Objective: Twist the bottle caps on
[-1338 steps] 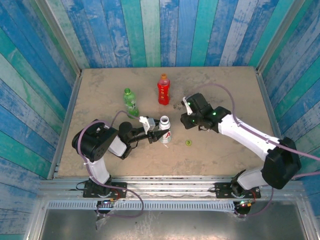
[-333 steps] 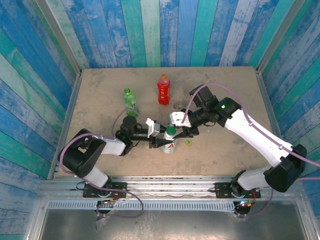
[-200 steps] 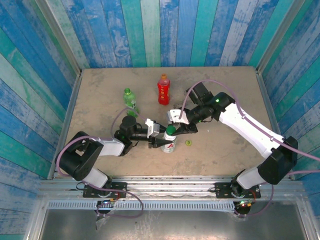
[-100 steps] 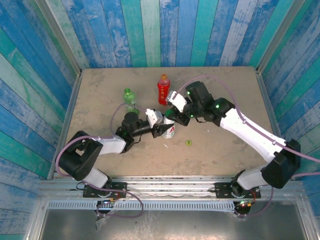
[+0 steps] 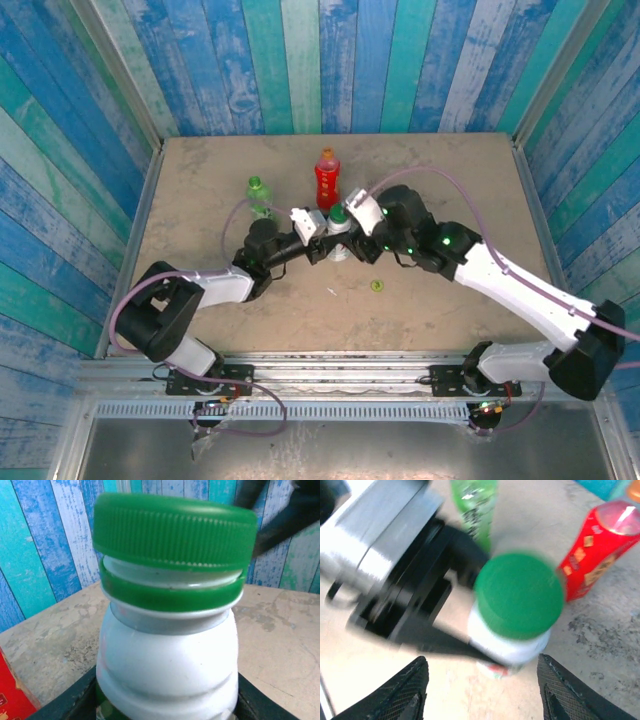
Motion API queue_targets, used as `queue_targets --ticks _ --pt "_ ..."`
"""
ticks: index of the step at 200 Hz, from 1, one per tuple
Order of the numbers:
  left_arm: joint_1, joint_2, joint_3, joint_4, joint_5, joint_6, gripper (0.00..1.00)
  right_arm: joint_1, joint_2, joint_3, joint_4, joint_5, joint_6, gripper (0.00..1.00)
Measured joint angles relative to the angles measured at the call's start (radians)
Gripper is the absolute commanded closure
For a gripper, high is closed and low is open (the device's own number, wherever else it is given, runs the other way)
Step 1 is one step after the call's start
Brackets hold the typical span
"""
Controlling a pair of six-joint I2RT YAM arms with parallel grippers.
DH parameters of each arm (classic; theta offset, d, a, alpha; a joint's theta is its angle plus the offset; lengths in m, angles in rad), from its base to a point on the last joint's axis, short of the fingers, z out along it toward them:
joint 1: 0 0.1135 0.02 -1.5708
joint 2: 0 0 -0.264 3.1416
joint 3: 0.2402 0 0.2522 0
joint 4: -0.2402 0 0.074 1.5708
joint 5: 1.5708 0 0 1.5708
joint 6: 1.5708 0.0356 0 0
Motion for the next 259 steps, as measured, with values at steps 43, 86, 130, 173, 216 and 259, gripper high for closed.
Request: queue_targets --ticks 43,86,130,173,216,259 --pt "0.009 -0.039 -0.010 -0.080 0.240 0.054 0.48 -0.001 -0.140 -0.038 -0.050 -0.152 -0.286 0.35" --pt "0.009 -0.108 -0.002 -0.220 0.401 0.143 0.48 -0.002 -0.084 0.068 -0.131 -0.247 -0.461 0.41" --pt "0.009 -0.118 0.003 -0.275 0.452 0.183 0.48 -0.010 0.018 0.155 -0.196 -0.317 -0.543 0.49" --pt "0.009 -0.119 0.003 -0.304 0.467 0.204 0.48 -0.027 0.068 0.172 -0.247 -0.349 -0.576 0.49" --pt "0.009 -0.130 0.003 -0.306 0.474 0.206 0.48 -0.047 0.074 0.180 -0.280 -0.377 -0.589 0.62" --pt "0.009 -0.130 0.003 -0.306 0.476 0.205 0.48 -0.053 0.082 0.185 -0.286 -0.395 -0.578 0.70"
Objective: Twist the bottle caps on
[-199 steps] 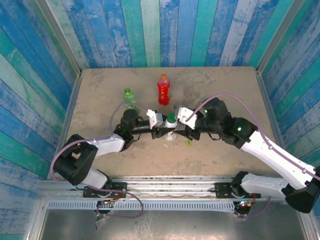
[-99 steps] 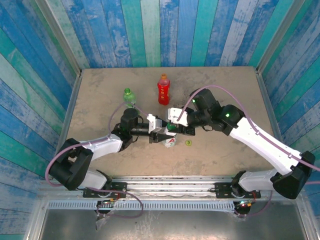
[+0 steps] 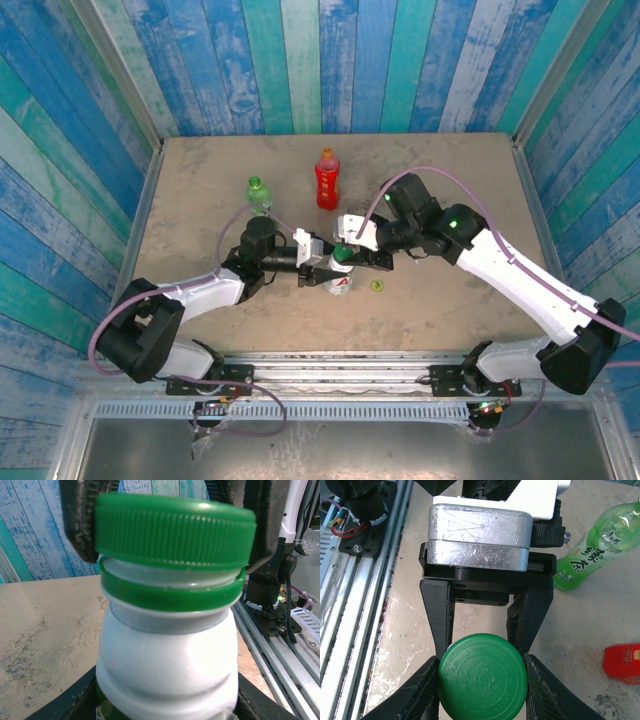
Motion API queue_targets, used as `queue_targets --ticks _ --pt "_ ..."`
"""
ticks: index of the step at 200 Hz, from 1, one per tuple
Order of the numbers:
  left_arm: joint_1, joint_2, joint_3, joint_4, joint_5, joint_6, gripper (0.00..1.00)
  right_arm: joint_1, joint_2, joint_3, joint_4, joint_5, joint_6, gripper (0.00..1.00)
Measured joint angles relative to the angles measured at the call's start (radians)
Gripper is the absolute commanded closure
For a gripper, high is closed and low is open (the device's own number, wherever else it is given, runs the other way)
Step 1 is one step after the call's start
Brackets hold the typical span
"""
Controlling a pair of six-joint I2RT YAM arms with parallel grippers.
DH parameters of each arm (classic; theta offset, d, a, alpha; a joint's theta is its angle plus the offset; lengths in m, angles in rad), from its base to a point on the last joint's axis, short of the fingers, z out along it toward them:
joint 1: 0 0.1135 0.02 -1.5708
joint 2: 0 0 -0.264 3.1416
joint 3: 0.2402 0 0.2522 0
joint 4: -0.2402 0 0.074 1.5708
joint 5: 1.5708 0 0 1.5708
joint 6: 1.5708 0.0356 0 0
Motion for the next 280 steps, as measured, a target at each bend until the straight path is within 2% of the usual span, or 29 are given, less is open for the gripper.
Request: queue_targets --ticks 20,42,69,94,141,156,173,189,207,245,280 --pt "0.000 0.000 0.000 0.000 -0.014 -0.009 0.48 -0.002 0.012 0.010 0.000 0.000 0.040 0.80" --pt "0.000 0.000 0.000 0.010 -0.072 -0.040 0.49 -0.005 0.028 0.026 0.006 0.034 0.138 0.99" --pt "-0.004 0.002 0.000 0.035 -0.173 -0.080 0.50 0.009 0.033 0.029 0.040 0.145 0.311 1.00" --pt "-0.014 0.013 0.000 0.064 -0.268 -0.103 0.51 0.048 0.033 0.027 0.072 0.305 0.518 0.99" --pt "-0.056 0.071 0.000 0.085 -0.410 -0.116 0.52 0.100 0.098 0.060 0.014 0.542 0.913 0.99" --pt "-0.057 0.079 0.000 0.081 -0.431 -0.118 0.52 0.105 0.126 0.080 -0.003 0.571 0.971 0.92" --pt "-0.051 0.079 0.000 0.087 -0.425 -0.133 0.51 0.104 0.129 0.091 -0.008 0.577 0.984 0.65" --pt "-0.039 0.079 0.000 0.121 -0.388 -0.149 0.51 0.097 0.107 0.090 0.000 0.555 0.951 0.51" --pt "-0.018 0.079 0.000 0.172 -0.340 -0.170 0.50 0.072 0.057 0.069 0.011 0.499 0.888 0.45" --pt "0.025 0.079 0.000 0.225 -0.228 -0.204 0.51 -0.011 -0.104 -0.011 0.029 0.415 0.766 0.45" --pt "0.030 0.081 0.005 0.237 -0.122 -0.229 0.50 -0.043 -0.110 -0.011 0.055 0.346 0.737 0.41"
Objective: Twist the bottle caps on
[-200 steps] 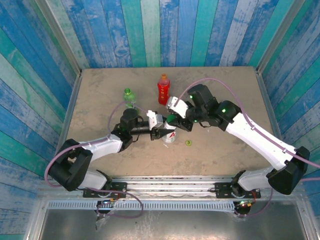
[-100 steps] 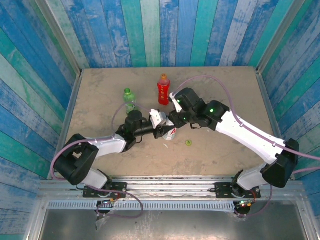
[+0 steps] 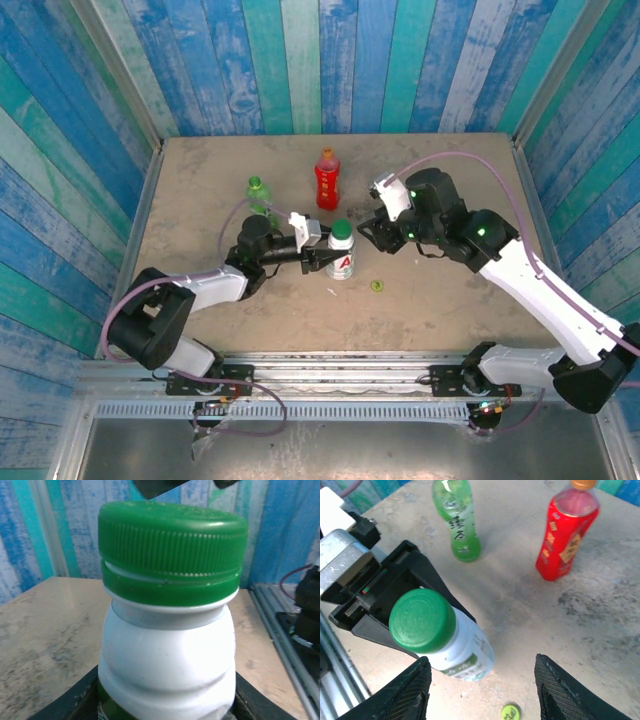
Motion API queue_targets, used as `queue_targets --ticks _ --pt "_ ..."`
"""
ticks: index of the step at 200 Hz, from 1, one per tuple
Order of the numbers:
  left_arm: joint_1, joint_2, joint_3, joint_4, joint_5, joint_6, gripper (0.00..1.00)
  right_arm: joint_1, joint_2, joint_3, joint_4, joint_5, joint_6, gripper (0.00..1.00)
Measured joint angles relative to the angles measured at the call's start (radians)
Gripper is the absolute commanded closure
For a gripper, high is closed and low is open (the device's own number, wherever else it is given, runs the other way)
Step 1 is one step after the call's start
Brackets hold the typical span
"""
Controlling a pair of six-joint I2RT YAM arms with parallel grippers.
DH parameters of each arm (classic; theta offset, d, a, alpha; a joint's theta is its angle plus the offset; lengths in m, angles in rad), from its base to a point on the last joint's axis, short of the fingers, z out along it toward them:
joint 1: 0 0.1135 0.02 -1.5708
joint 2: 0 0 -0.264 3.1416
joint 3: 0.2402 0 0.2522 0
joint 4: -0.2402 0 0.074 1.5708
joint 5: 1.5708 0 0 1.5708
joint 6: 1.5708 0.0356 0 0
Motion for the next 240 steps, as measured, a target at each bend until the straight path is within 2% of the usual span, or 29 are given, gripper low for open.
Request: queue_targets --ticks 70,124,158,178,188,219,240 --pt "0.007 0.015 0.043 -0.010 0.188 -0.021 0.50 0.000 0.024 0.000 0.018 -0.254 -0.238 0.41" --pt "0.007 0.015 0.054 -0.057 0.254 -0.006 0.50 0.000 0.079 0.005 0.037 -0.360 -0.376 0.55" --pt "0.011 0.015 0.058 -0.093 0.264 0.010 0.50 -0.004 0.116 0.027 0.016 -0.388 -0.416 0.72" --pt "0.011 0.014 0.058 -0.101 0.253 0.012 0.52 -0.004 0.121 0.029 0.014 -0.383 -0.401 0.86" --pt "0.011 0.014 0.058 -0.103 0.237 0.011 0.52 -0.004 0.122 0.028 0.018 -0.370 -0.381 0.99" --pt "0.005 0.015 0.045 -0.048 0.103 -0.032 0.54 0.011 0.123 0.027 0.064 -0.260 -0.254 0.99" --pt "-0.006 0.021 0.031 -0.015 -0.037 -0.054 0.54 0.062 0.122 0.009 0.122 -0.067 -0.121 1.00"
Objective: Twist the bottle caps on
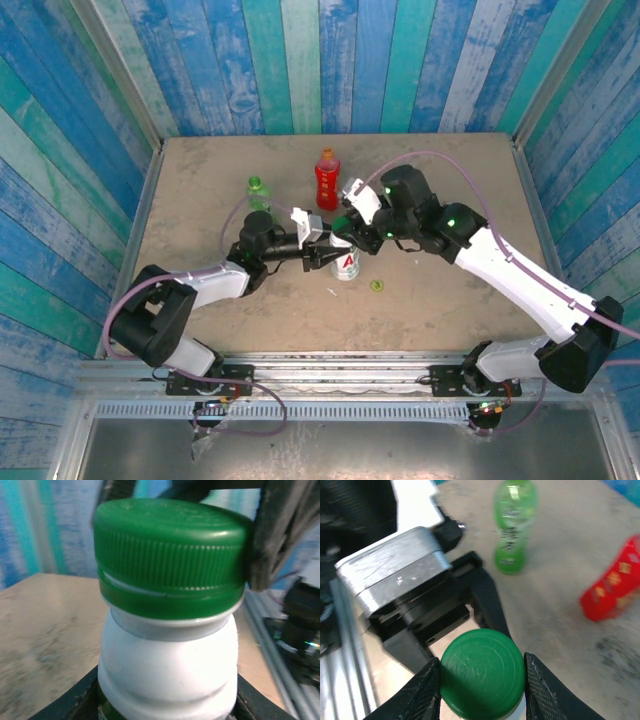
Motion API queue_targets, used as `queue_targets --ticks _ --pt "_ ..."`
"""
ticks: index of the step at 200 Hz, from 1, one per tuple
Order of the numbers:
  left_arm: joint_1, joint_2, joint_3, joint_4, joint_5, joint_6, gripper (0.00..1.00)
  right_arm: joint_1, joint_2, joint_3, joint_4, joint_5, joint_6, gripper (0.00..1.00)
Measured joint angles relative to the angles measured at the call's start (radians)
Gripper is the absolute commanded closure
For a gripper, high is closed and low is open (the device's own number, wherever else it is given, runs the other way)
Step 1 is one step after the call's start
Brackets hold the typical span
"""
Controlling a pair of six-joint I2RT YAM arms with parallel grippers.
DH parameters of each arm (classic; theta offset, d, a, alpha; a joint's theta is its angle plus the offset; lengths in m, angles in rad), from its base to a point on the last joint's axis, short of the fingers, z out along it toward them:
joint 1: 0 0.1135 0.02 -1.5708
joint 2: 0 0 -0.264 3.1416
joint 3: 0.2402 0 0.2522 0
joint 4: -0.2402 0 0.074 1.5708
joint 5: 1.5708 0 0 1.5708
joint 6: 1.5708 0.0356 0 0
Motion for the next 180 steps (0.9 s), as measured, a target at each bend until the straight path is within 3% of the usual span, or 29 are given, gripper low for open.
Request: queue_targets --ticks 42,50,62,86,115,146,180 --pt "-0.056 0.020 -0.013 0.022 -0.290 -0.002 0.54 0.112 0.015 -0.019 0.020 0.389 0.267 0.99" --pt "-0.059 0.020 -0.013 0.021 -0.319 -0.002 0.53 0.119 0.018 -0.022 0.024 0.418 0.296 0.87" --pt "-0.050 0.020 -0.013 0.037 -0.327 -0.007 0.53 0.124 0.019 -0.031 0.017 0.425 0.300 0.61" --pt "-0.006 0.020 -0.017 0.104 -0.247 -0.038 0.52 0.124 -0.015 -0.076 0.023 0.394 0.223 0.43" --pt "0.041 0.021 -0.017 0.138 -0.053 -0.062 0.52 0.088 -0.168 -0.146 0.056 0.312 0.134 0.35" --pt "0.042 0.021 -0.016 0.138 0.127 -0.066 0.52 0.044 -0.304 -0.156 0.116 0.217 0.062 0.34" --pt "0.042 0.021 -0.003 0.134 0.233 -0.069 0.53 0.044 -0.287 -0.119 0.138 0.162 0.031 0.34"
